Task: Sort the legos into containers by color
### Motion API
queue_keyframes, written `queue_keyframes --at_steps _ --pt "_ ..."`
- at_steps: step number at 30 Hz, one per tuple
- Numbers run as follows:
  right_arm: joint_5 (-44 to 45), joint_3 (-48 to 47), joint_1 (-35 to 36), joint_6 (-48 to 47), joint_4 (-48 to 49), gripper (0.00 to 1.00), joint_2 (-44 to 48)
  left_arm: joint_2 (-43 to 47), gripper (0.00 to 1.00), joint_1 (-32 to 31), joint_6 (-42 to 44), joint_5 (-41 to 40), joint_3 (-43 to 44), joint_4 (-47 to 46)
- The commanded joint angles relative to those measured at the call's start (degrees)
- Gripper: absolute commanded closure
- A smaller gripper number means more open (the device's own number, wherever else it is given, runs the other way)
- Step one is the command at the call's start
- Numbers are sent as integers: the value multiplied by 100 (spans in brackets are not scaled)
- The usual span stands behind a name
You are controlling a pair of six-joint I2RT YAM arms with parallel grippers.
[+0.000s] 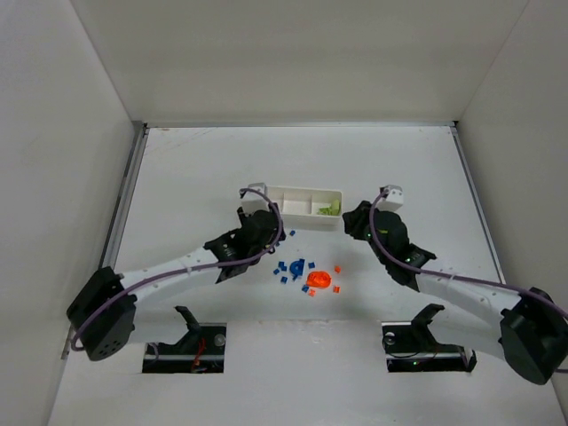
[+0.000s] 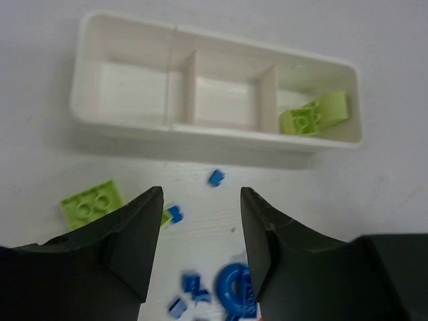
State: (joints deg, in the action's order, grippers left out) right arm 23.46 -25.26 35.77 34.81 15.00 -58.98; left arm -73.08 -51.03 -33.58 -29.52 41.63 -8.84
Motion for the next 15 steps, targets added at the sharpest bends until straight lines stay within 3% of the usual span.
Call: queue_keyframes --at_steps 1,8,15 --pt "-193 -497 478 -465 380 58 -376 697 52 -17 -639 -704 -602 1233" --pt "-377 -911 1559 -906 196 38 -1203 1260 49 27 -1229 -740 -1288 1930" --pt "-422 -1051 2447 -581 -305 39 -1915 1331 49 10 -1309 -626 -1508 1886"
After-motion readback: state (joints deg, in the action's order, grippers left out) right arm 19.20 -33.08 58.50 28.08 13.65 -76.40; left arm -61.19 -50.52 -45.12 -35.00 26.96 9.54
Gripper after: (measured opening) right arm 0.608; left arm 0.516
